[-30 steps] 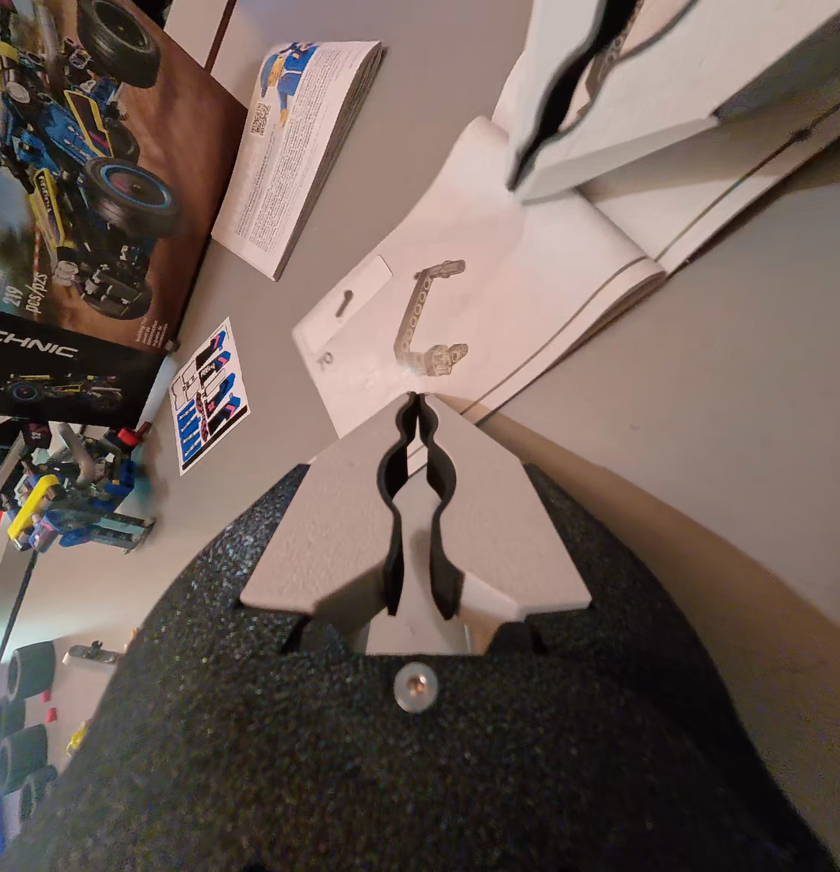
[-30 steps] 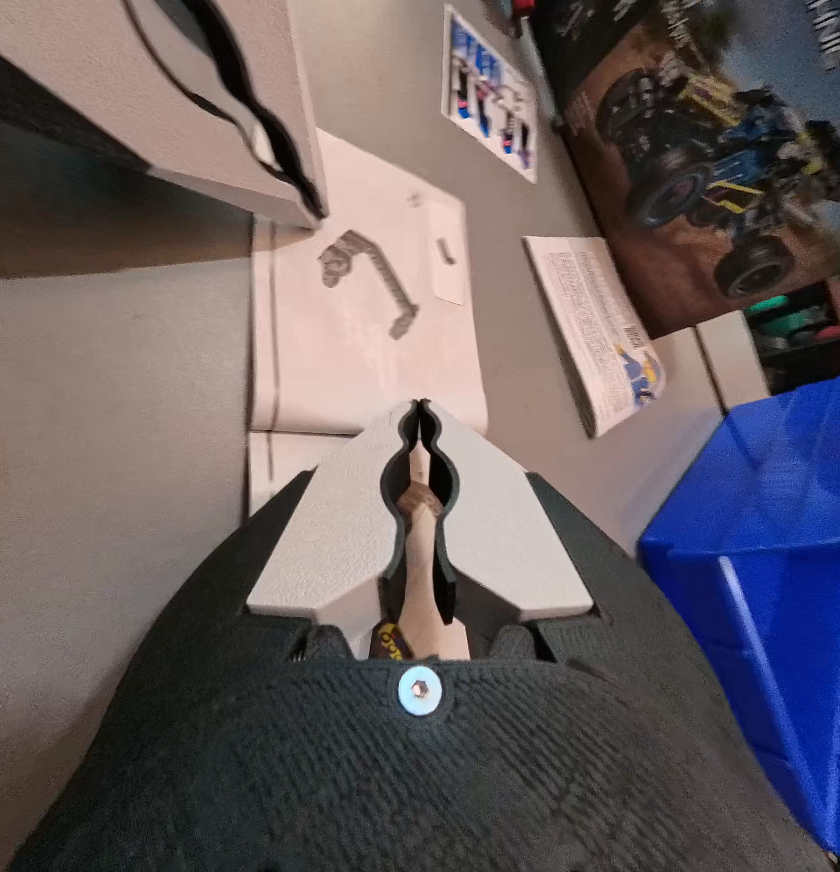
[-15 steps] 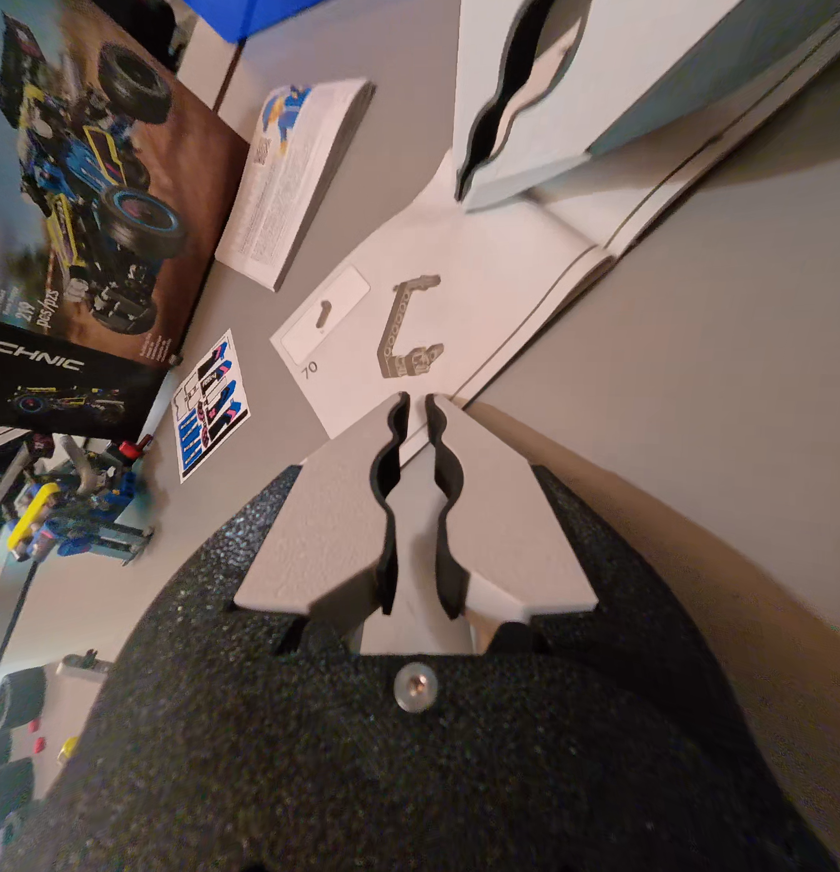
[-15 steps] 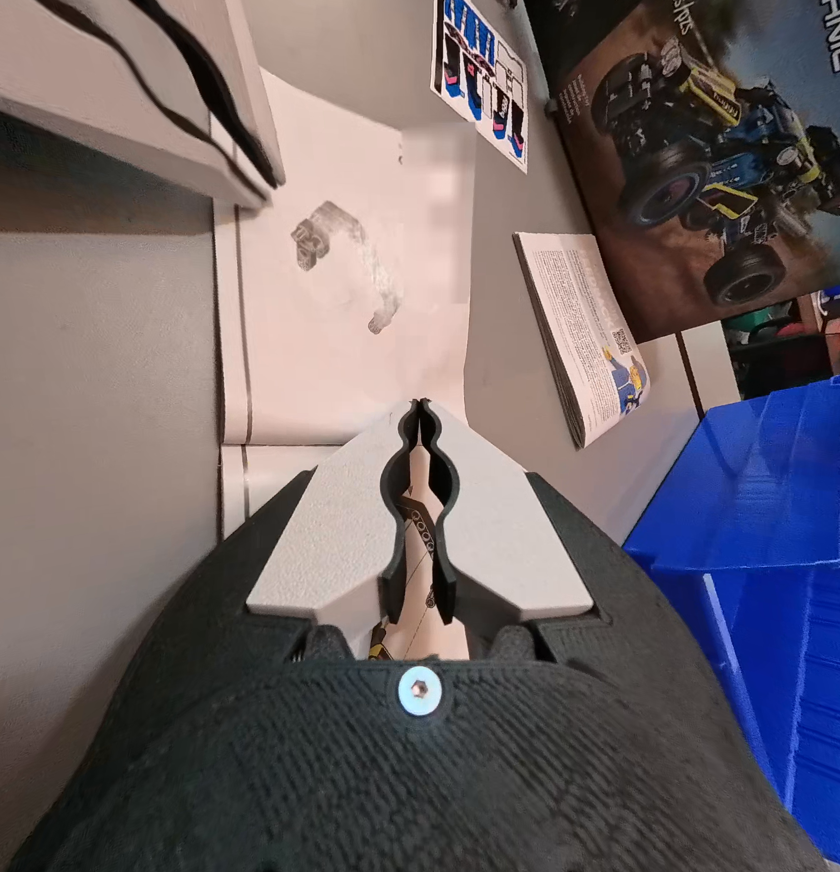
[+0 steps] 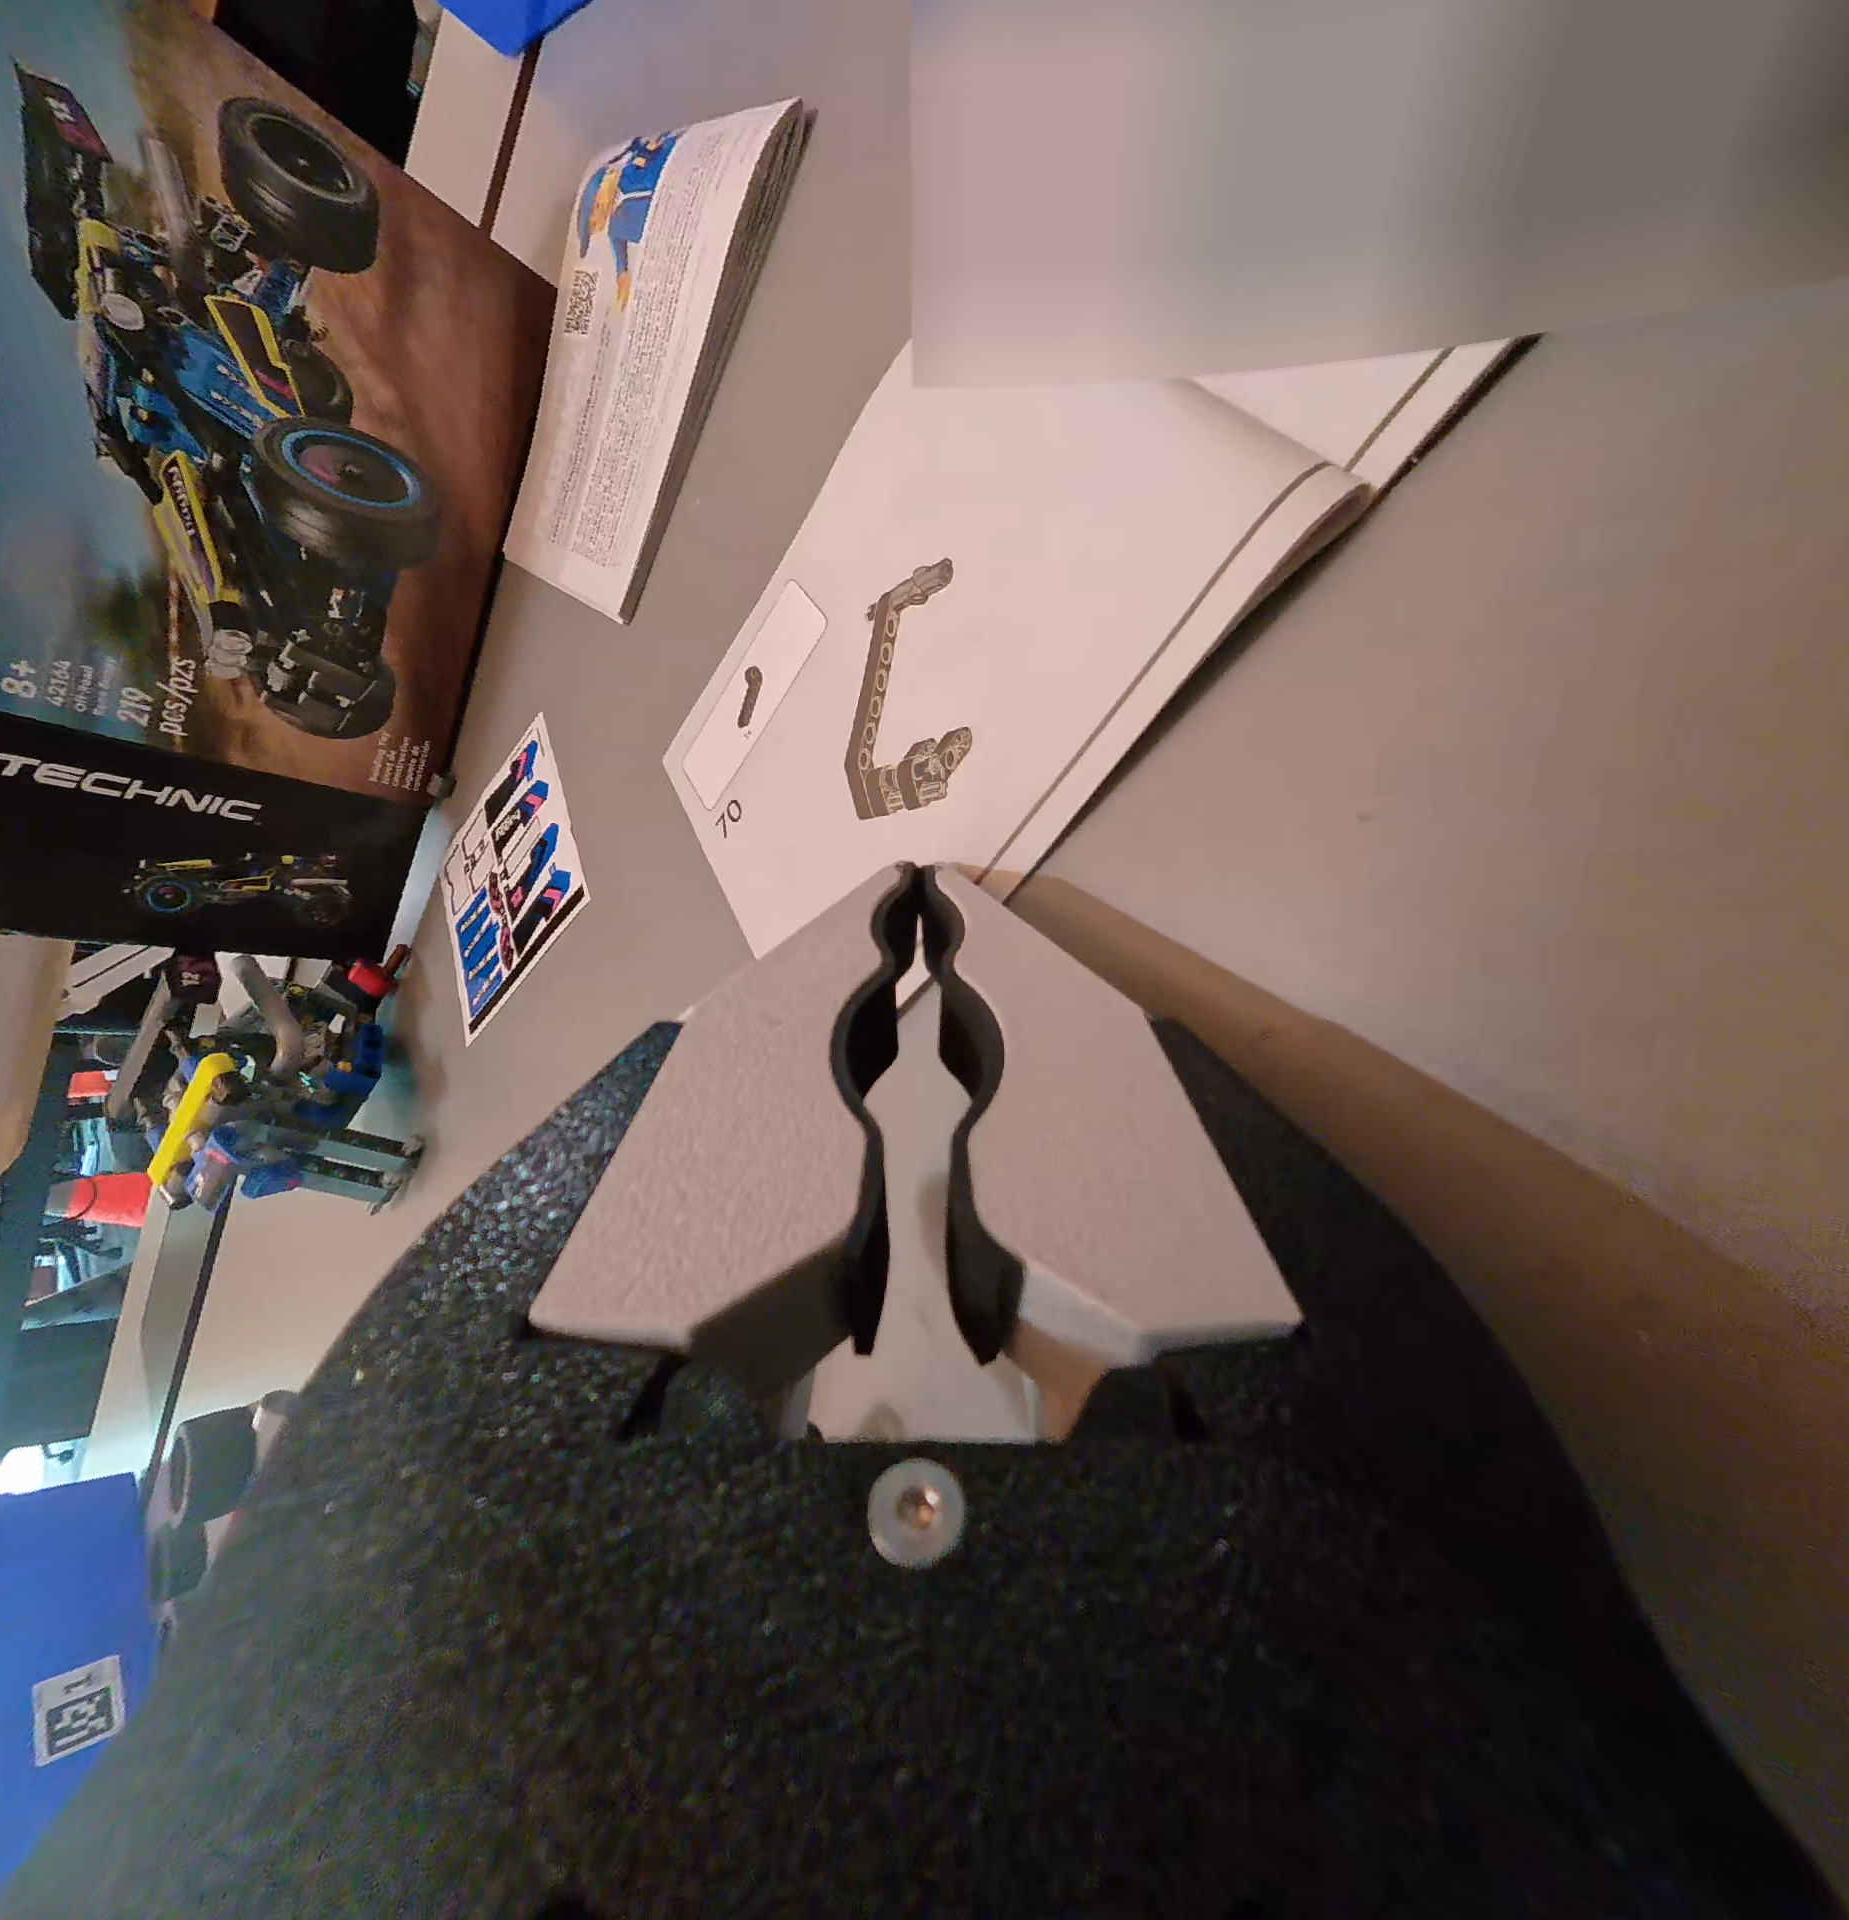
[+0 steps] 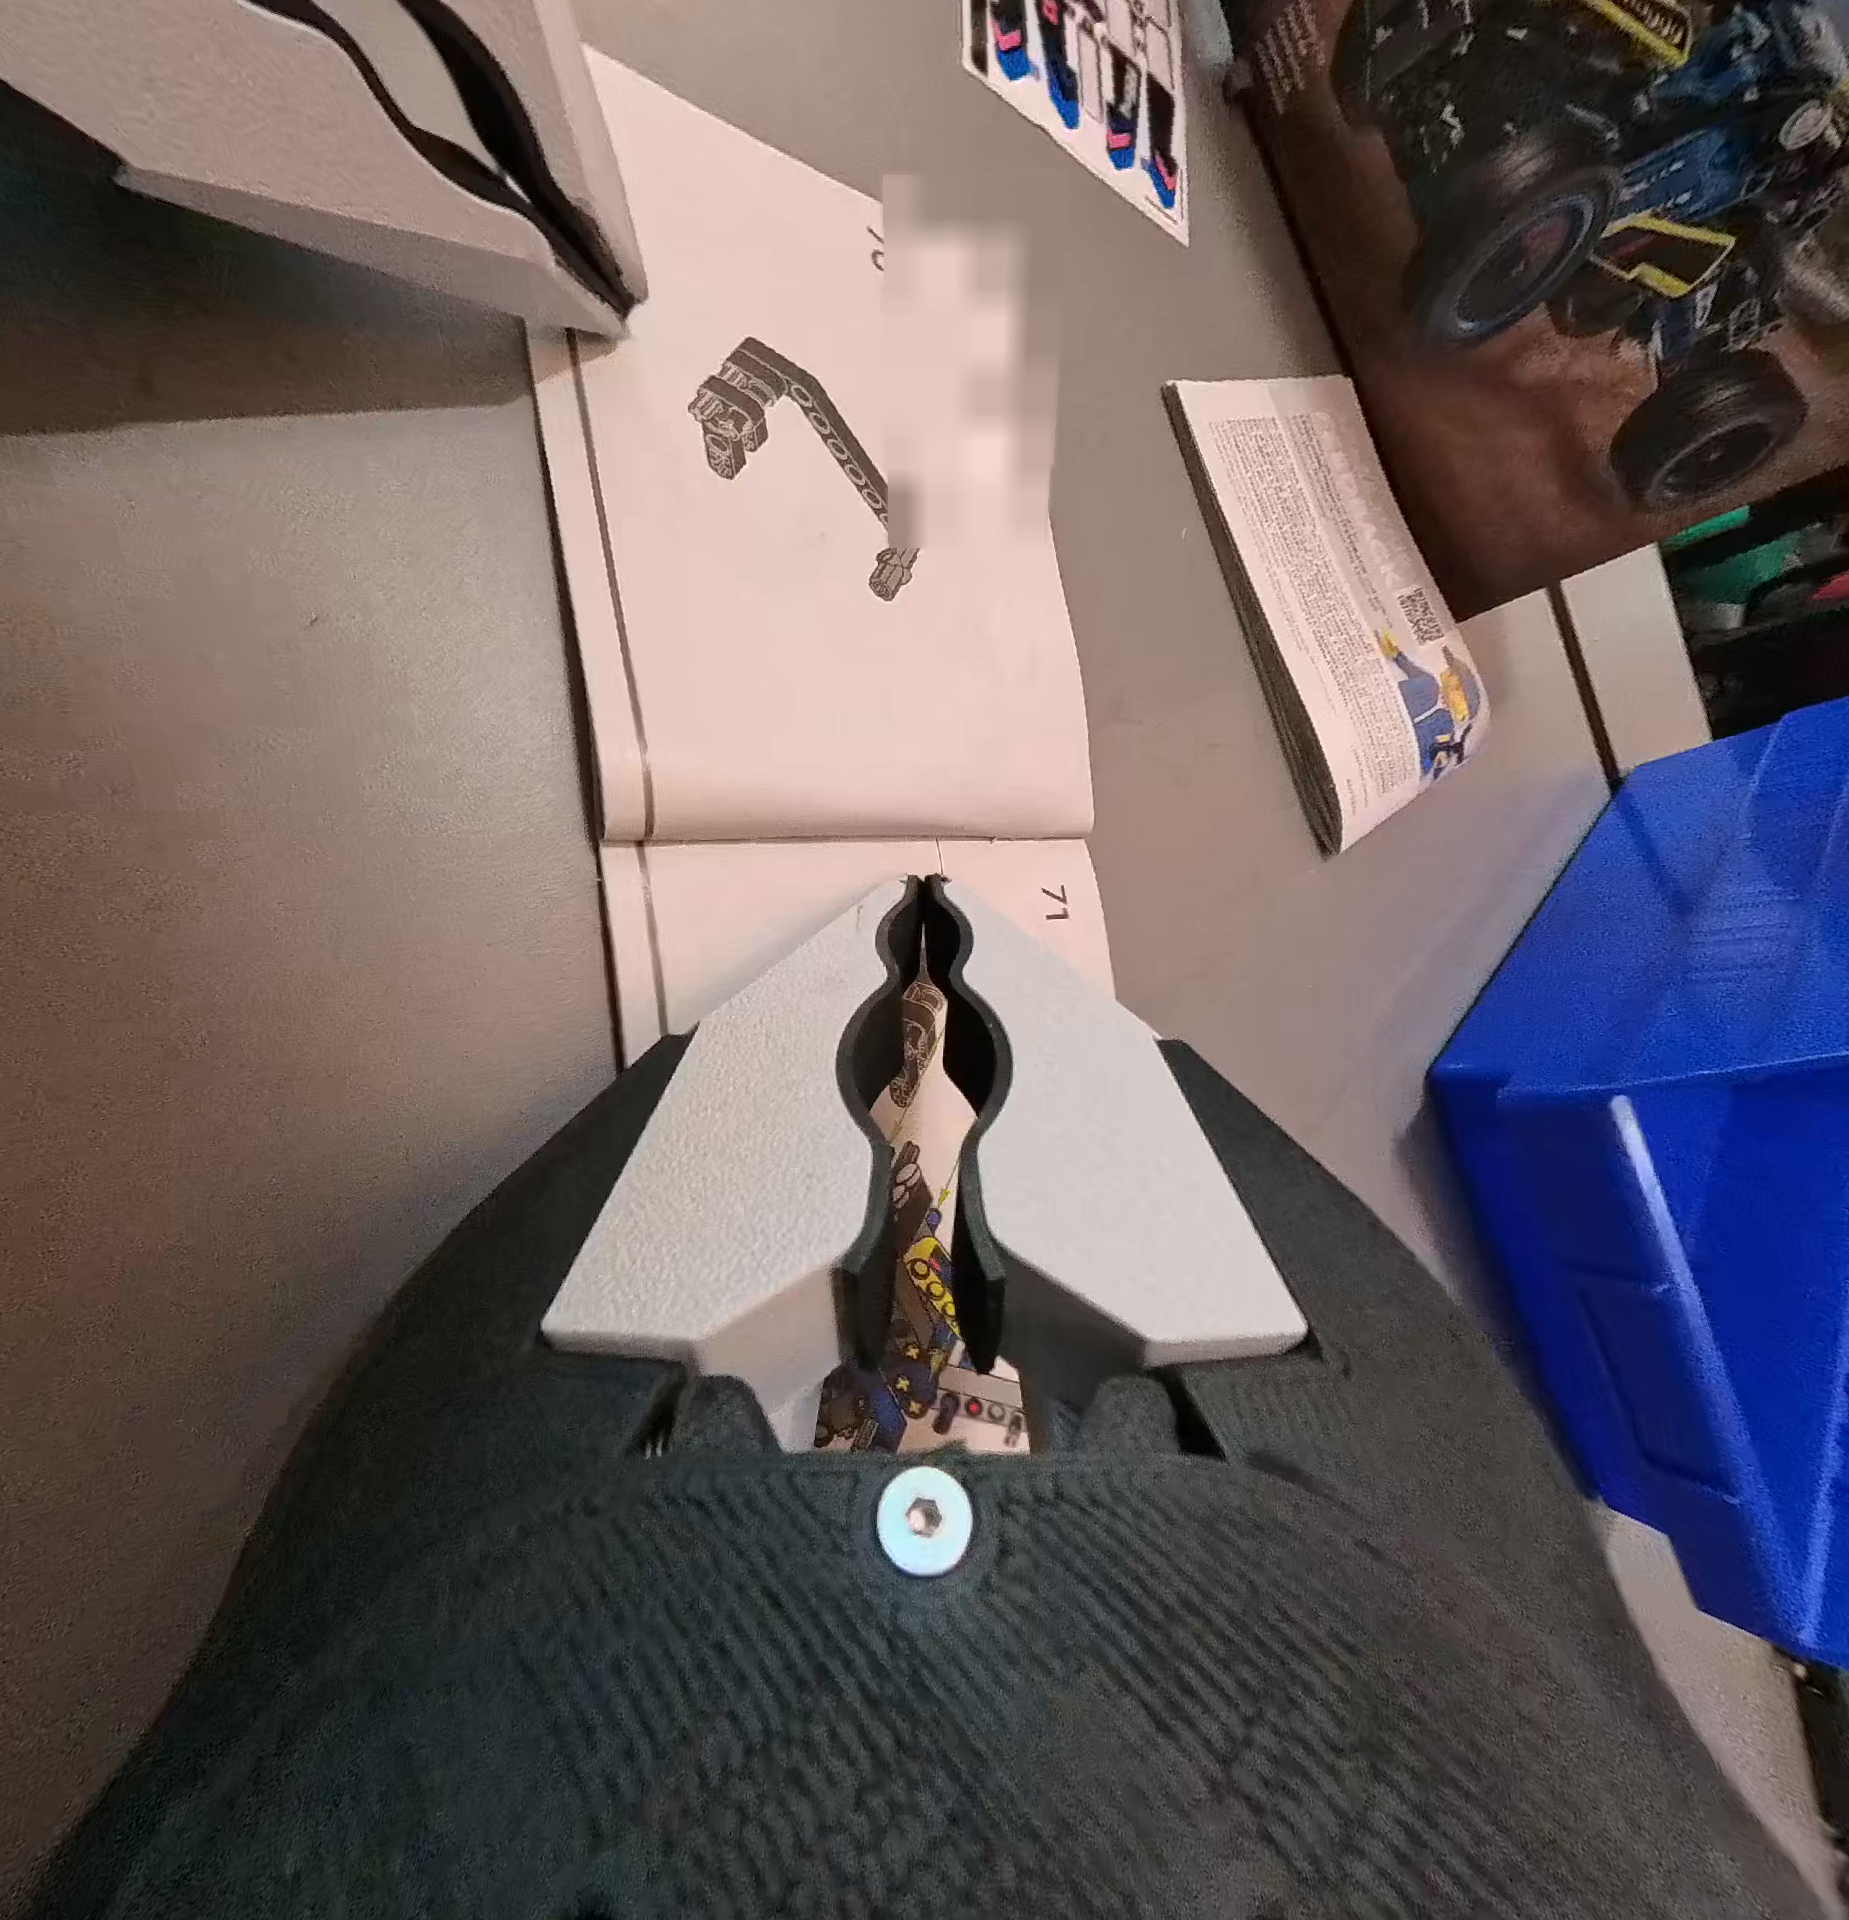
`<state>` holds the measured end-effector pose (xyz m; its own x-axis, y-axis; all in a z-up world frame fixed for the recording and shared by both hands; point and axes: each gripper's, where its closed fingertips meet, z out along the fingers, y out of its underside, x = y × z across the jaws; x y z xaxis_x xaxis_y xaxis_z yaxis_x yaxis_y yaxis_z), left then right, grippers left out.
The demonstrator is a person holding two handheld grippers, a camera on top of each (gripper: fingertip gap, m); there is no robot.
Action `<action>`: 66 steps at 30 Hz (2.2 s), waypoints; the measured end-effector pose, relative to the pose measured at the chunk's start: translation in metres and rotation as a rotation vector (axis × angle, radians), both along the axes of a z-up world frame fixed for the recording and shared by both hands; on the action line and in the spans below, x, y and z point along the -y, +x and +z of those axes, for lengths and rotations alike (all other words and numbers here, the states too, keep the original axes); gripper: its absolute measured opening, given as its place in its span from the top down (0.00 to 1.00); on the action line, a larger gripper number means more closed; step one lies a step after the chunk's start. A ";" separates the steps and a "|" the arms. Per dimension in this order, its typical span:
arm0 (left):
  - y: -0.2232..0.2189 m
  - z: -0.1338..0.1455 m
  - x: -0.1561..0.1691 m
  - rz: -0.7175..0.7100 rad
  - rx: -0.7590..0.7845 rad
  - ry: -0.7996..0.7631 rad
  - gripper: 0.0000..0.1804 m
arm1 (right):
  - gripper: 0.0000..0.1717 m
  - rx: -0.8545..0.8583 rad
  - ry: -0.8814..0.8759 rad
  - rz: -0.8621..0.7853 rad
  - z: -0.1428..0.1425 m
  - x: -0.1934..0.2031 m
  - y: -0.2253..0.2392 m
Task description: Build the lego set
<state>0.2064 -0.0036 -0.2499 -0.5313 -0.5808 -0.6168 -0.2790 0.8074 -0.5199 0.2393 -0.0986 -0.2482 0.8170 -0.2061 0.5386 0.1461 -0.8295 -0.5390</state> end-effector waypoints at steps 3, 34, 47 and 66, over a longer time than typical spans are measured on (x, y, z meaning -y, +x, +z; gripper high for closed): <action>-0.001 0.000 0.000 0.002 -0.004 -0.020 1.00 | 1.00 -0.034 0.019 0.000 0.000 0.000 0.001; -0.097 0.100 -0.090 -0.036 0.034 -0.779 0.93 | 1.00 0.169 -0.059 -0.360 0.031 0.025 0.011; -0.141 0.089 -0.439 0.699 0.112 -0.444 0.92 | 1.00 0.103 -0.104 -0.413 0.001 0.057 0.003; -0.048 0.017 -0.402 0.376 -0.355 -0.464 0.94 | 1.00 0.359 0.077 -0.542 0.051 0.057 0.012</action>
<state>0.1584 0.3982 -0.2330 -0.3660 -0.9266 -0.0863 -0.7129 0.3388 -0.6140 0.2508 -0.1558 -0.1974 0.3585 -0.5866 0.7262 -0.0996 -0.7975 -0.5951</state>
